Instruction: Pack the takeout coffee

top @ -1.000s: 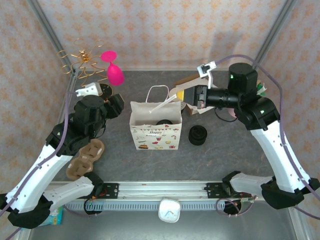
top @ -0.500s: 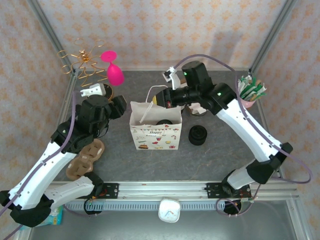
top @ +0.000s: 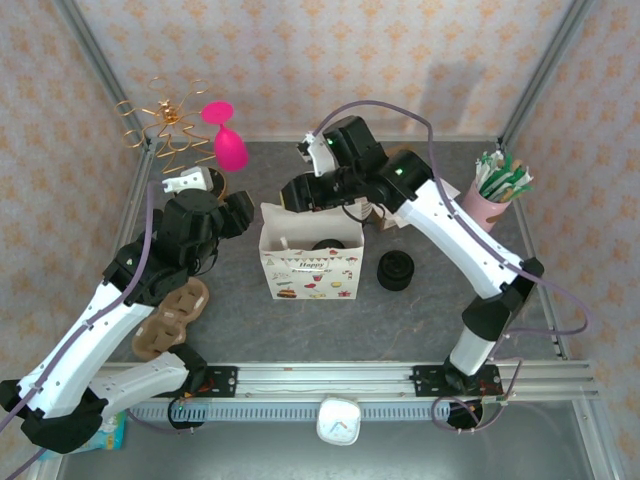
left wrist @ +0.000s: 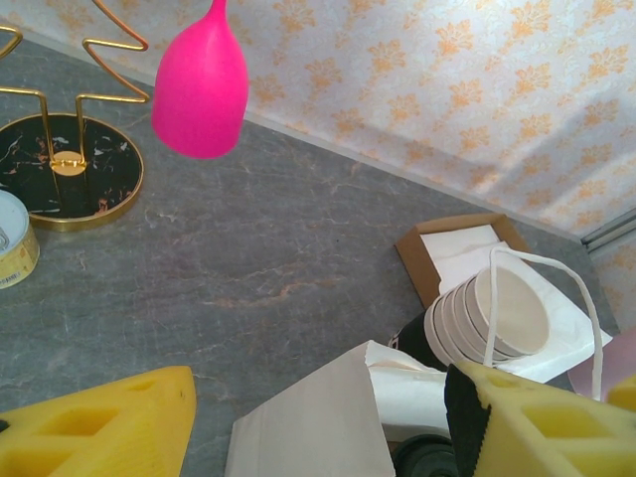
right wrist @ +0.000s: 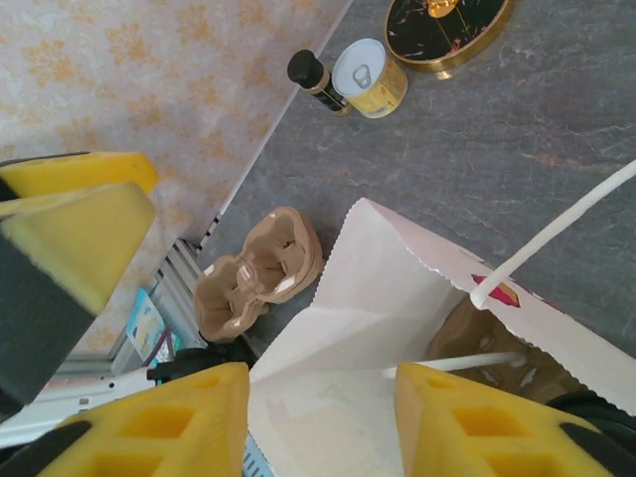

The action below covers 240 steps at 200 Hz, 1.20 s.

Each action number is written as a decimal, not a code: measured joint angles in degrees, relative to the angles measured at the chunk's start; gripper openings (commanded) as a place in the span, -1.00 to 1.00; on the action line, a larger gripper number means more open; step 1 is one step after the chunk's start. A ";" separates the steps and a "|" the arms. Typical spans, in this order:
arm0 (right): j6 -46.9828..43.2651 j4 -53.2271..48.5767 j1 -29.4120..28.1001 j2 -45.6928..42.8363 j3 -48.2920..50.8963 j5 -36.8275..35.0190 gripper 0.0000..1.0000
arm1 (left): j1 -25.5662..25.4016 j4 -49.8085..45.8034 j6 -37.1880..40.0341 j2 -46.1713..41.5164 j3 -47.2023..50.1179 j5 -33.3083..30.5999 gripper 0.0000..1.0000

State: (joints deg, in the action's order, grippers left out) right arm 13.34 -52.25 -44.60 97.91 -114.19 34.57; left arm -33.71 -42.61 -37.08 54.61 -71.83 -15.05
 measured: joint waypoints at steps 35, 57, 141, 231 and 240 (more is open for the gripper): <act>0.07 -1.46 0.17 0.66 -4.94 -2.29 0.16 | 0.00 0.55 0.37 0.35 -0.13 0.55 0.38; 0.63 -1.44 1.57 0.04 -7.63 -3.87 0.17 | 0.00 1.18 1.38 1.62 -0.85 2.01 0.38; 7.91 -0.31 25.16 -19.87 17.97 -22.14 0.19 | 0.00 4.17 10.38 10.03 -7.50 8.20 0.39; 22.84 21.62 31.26 -19.47 55.23 -19.10 -0.07 | 0.00 4.79 18.53 12.24 -8.15 10.36 0.43; 23.76 23.78 31.82 -18.38 55.69 -18.99 -0.07 | 0.00 4.81 19.06 12.24 -8.15 10.36 0.44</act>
State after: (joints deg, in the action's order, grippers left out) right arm 37.10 -28.47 -12.78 79.53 -58.50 15.57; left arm -33.71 -37.80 -18.02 66.85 -79.99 -4.69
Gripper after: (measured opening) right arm 0.469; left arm 0.716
